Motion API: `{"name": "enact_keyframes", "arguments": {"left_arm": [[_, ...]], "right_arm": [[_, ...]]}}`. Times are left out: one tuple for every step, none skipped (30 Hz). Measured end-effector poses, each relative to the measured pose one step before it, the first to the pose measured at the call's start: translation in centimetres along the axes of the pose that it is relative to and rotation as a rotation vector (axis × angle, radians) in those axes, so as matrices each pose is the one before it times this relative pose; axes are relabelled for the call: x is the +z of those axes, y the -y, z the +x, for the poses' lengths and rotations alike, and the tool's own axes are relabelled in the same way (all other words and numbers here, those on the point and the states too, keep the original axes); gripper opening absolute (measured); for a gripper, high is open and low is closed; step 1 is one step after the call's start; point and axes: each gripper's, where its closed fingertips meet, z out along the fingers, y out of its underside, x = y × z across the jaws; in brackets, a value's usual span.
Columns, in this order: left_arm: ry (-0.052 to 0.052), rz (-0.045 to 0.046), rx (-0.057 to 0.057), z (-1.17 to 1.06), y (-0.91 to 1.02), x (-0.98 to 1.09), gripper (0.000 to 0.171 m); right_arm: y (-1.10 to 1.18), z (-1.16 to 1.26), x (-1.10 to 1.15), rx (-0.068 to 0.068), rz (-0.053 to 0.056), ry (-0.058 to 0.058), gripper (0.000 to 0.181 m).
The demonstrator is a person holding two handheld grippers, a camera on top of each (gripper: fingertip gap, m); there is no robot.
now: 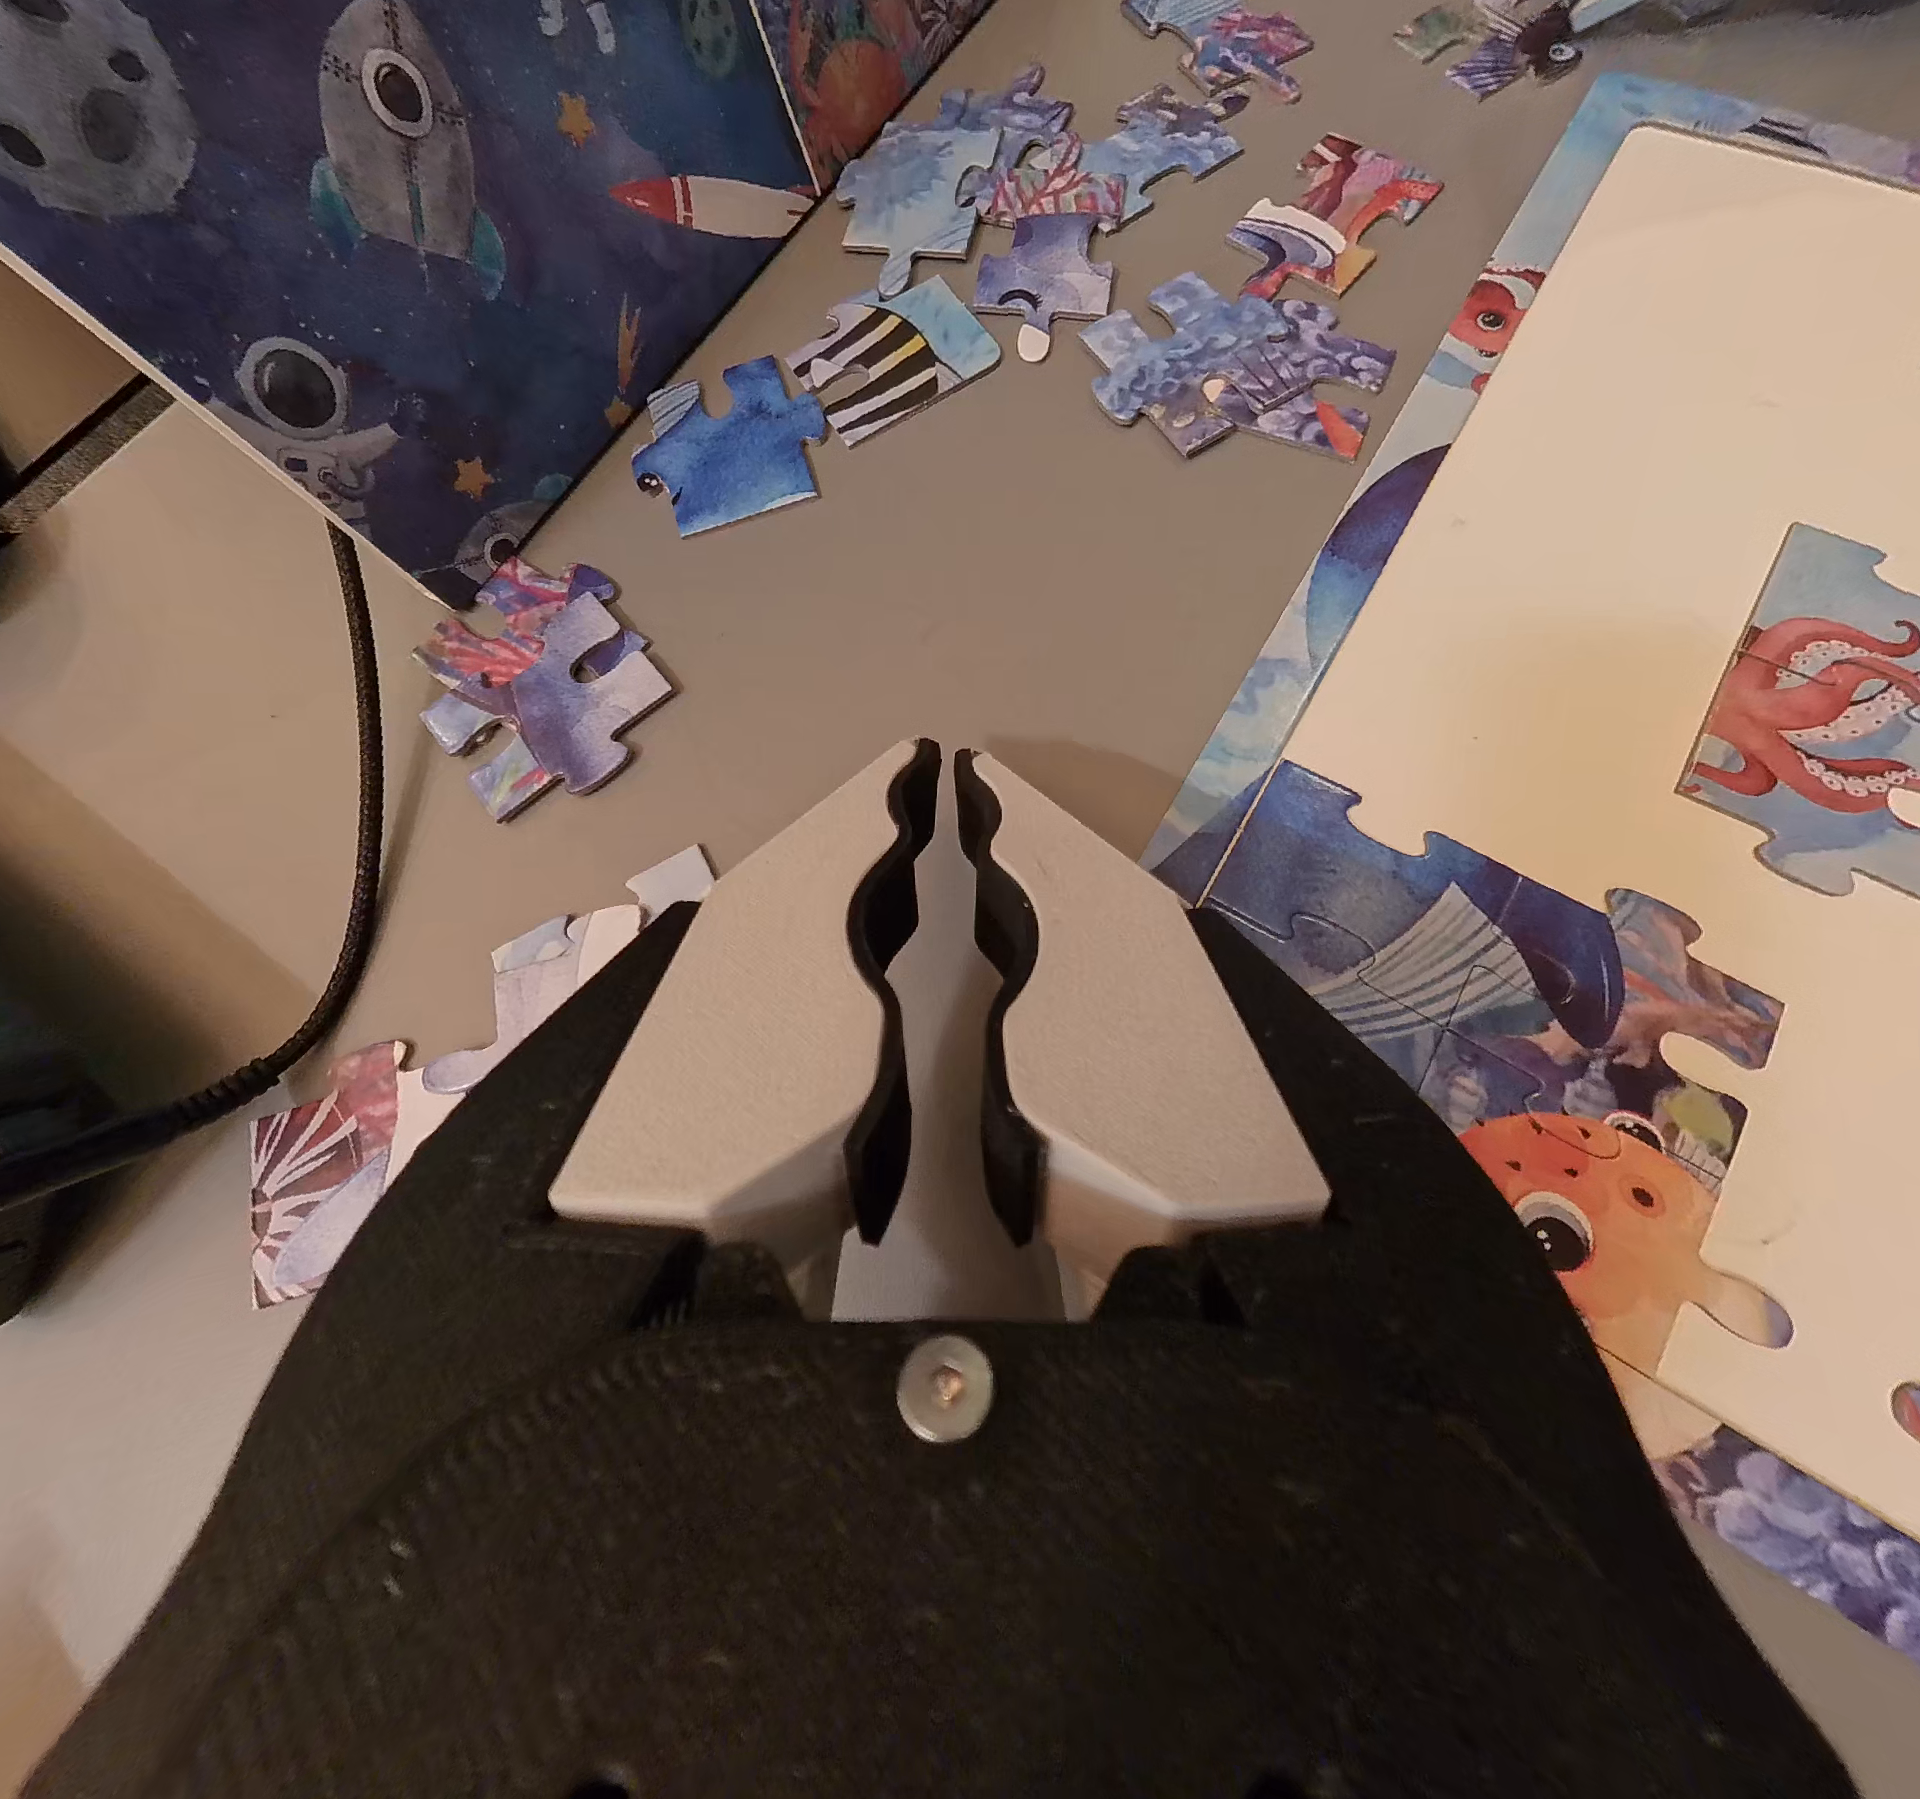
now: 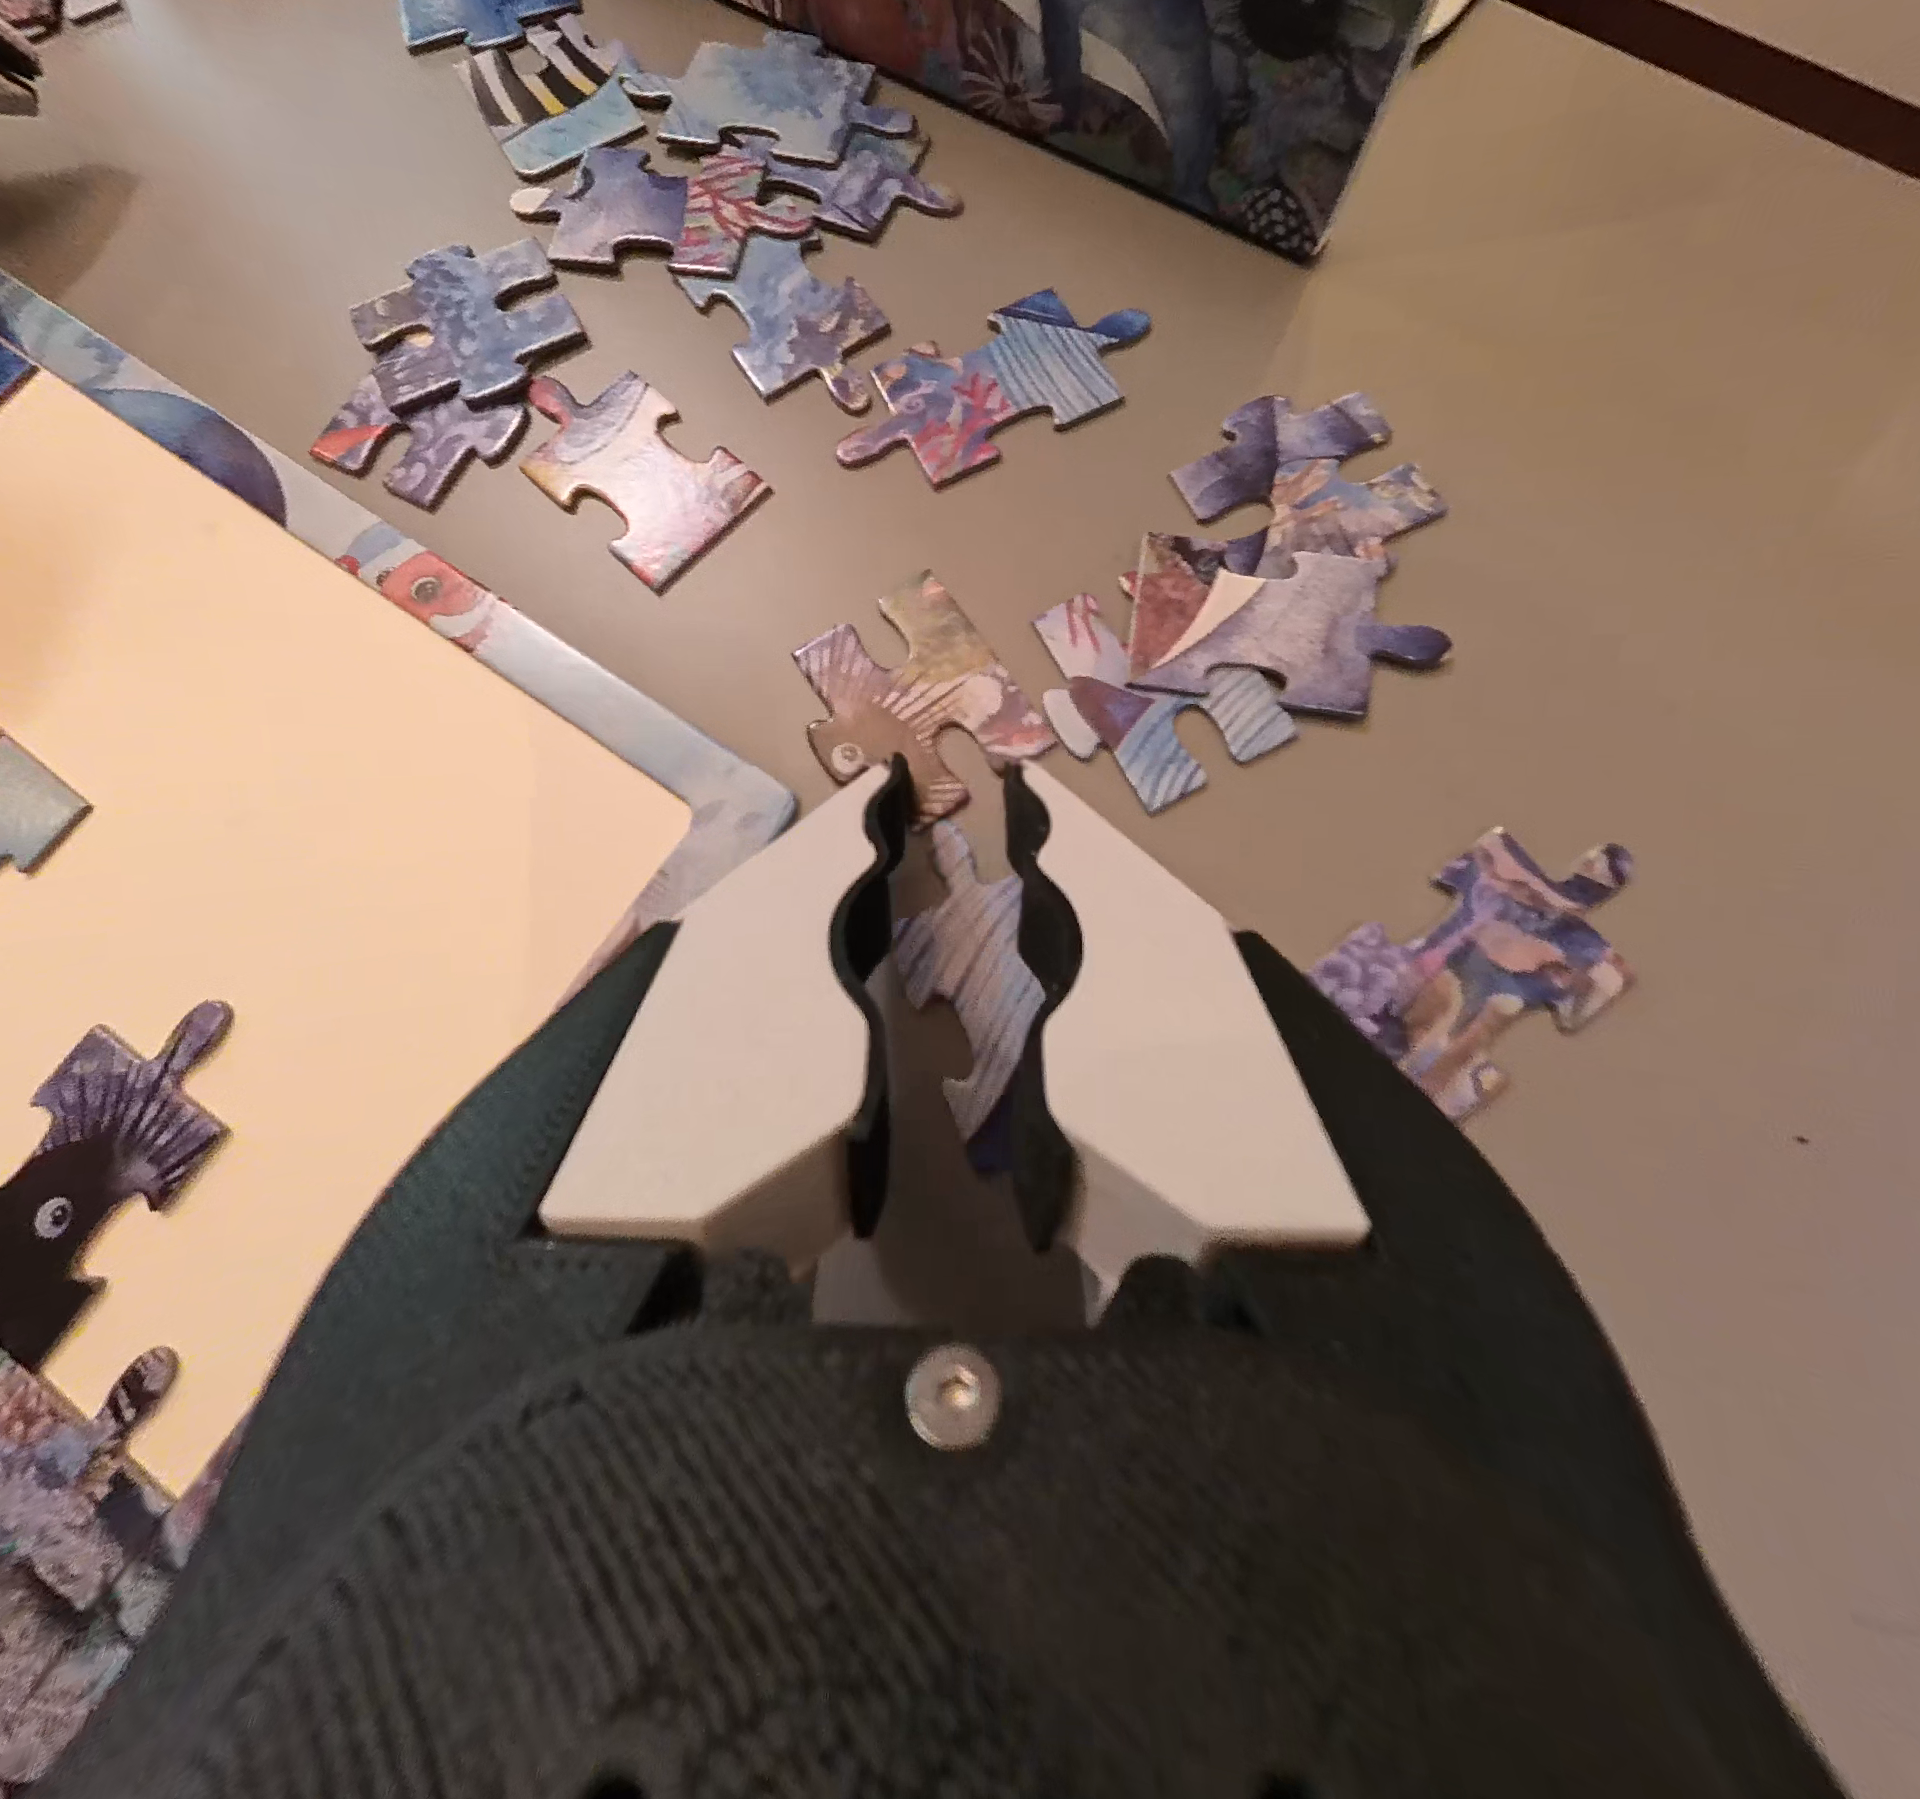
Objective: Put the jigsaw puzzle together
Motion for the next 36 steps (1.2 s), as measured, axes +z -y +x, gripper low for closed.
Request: {"name": "enact_keyframes", "arguments": {"left_arm": [[0.0005,-0.00024,0.0001,-0.021,-0.072,-0.021,0.0],[0.0005,-0.00041,0.0001,-0.004,-0.063,-0.043,0.0],[0.0001,-0.0004,0.0001,-0.04,-0.067,-0.058,0.0],[0.0,-0.00078,0.0,-0.056,-0.06,-0.059,0.0],[0.0002,-0.00072,0.0001,-0.039,-0.081,-0.024,0.0],[0.0002,-0.00049,0.0003,-0.053,-0.089,-0.019,0.0],[0.0004,-0.00037,0.0005,-0.046,-0.068,-0.028,0.0],[0.0006,-0.0006,0.0005,-0.014,-0.044,-0.016,0.0],[0.0004,-0.00072,0.0005,-0.032,-0.07,0.003,0.0],[-0.0002,-0.00075,0.0002,-0.037,-0.051,-0.019,0.0],[-0.0002,-0.00065,-0.0002,-0.007,-0.036,0.011,0.0],[-0.0003,-0.00062,-0.0001,-0.039,-0.04,-0.038,0.0],[-0.0001,-0.00005,-0.0003,-0.031,-0.042,-0.031,0.0],[0.0004,0.00028,-0.0001,-0.047,-0.043,-0.019,0.0],[0.0002,-0.00007,-0.0002,-0.048,-0.054,-0.028,0.0],[0.0003,-0.00047,-0.0002,-0.059,-0.05,-0.033,0.0],[0.0002,-0.00069,0.0001,-0.015,-0.035,-0.019,0.0],[0.0004,-0.00069,0.0004,-0.017,-0.036,-0.036,0.0],[-0.0002,-0.0007,0.0005,-0.017,-0.027,-0.008,0.0],[0.0002,-0.00086,0.0003,-0.007,-0.041,0.006,0.0],[-0.0006,-0.00178,0.0011,-0.003,-0.018,0.028,0.0],[0.0002,-0.00024,0.0004,0.011,0.006,0.008,0.0],[0.0003,0.00019,0.0002,0.003,0.0,-0.002,0.0],[0.0001,0.00026,0.0,0.001,-0.026,-0.003,0.0],[-0.0002,-0.00008,-0.0003,0.0,-0.001,0.016,0.0],[0.0001,0.00025,-0.0002,0.001,-0.004,0.008,0.0],[0.0,0.00007,0.0,-0.033,-0.042,0.0,0.0],[-0.0002,0.00013,0.0,-0.015,-0.008,-0.009,0.0],[-0.0002,0.0001,0.0,0.002,0.001,0.001,0.0],[-0.0001,-0.00037,0.0001,-0.004,0.011,0.002,0.0],[0.0,-0.00035,0.0002,0.022,0.003,0.02,0.0],[0.0005,0.00146,0.0002,0.0,0.019,-0.023,0.0],[0.0011,0.00804,-0.0004,-0.035,0.109,-0.104,0.0],[0.0011,0.01961,-0.0063,-0.115,0.231,-0.236,0.0],[0.014,0.02924,-0.0026,-0.288,0.249,-0.307,0.0],[0.0498,0.02532,0.0015,-1.137,0.129,-0.605,0.0]], "right_arm": [[-0.044,0.301,-0.071,0.0025,-0.0003,-0.0136,0.018],[-0.036,0.315,-0.075,0.0015,-0.0002,-0.0156,0.019],[-0.037,0.262,-0.058,-0.0006,0.0,-0.0136,0.02],[-0.023,0.174,-0.043,-0.0013,0.0001,-0.0095,0.02],[-0.001,0.111,-0.022,-0.0005,0.0007,-0.007,0.02],[0.016,0.034,-0.01,-0.0012,0.0016,-0.0041,0.019],[0.044,0.027,-0.025,-0.0023,0.0018,-0.0037,0.019],[0.046,0.041,-0.038,-0.0027,0.0016,-0.0054,0.019],[0.046,0.07,-0.065,-0.0025,0.0014,-0.0065,0.019],[0.048,0.098,-0.084,-0.0018,0.002,-0.0071,0.019],[0.042,0.135,-0.111,-0.0001,0.0028,-0.0086,0.019],[0.046,0.175,-0.112,0.002,0.0036,-0.0088,0.019],[0.045,0.179,-0.131,0.004,0.0042,-0.0077,0.019],[0.039,0.221,-0.132,0.0059,0.0036,-0.0083,0.019],[0.014,0.237,-0.141,0.0064,0.0033,-0.0079,0.019],[0.035,0.227,-0.156,0.0063,0.0042,-0.0066,0.019],[0.039,0.235,-0.165,0.0063,0.0056,-0.0062,0.019],[0.06,0.223,-0.169,0.0066,0.0068,-0.0056,0.019],[0.074,0.174,-0.161,0.0071,0.0074,-0.0029,0.019],[0.073,0.134,-0.133,0.0074,0.0072,-0.0004,0.019],[0.07,0.058,-0.11,0.007,0.0072,0.0025,0.019],[0.062,0.008,-0.069,0.0072,0.0066,0.0053,0.019],[0.036,-0.07,-0.026,0.0066,0.0051,0.0076,0.019],[0.048,-0.121,0.014,0.0044,0.0043,0.0082,0.02],[0.031,-0.136,0.04,0.0013,0.0029,0.007,0.02],[-0.006,-0.138,0.075,-0.0018,0.0002,0.0046,0.02],[-0.033,-0.137,0.102,-0.0045,-0.0023,0.0024,0.02],[-0.047,-0.138,0.094,-0.0061,-0.0032,0.0017,0.02],[-0.039,-0.142,0.103,-0.0066,-0.0033,0.0018,0.021],[-0.028,-0.12,0.08,-0.0062,-0.003,0.0011,0.021],[-0.007,-0.103,0.058,-0.0053,-0.0016,0.0003,0.021],[0.005,-0.077,0.036,-0.0039,0.0003,0.0005,0.021],[0.025,-0.064,0.018,-0.0021,0.0012,0.0013,0.021],[0.031,-0.039,-0.01,-0.0008,0.0016,0.0013,0.021],[0.051,-0.022,-0.034,-0.0005,0.0033,0.0015,0.021],[0.105,-0.054,-0.074,-0.0012,0.0058,0.0023,0.022]]}}
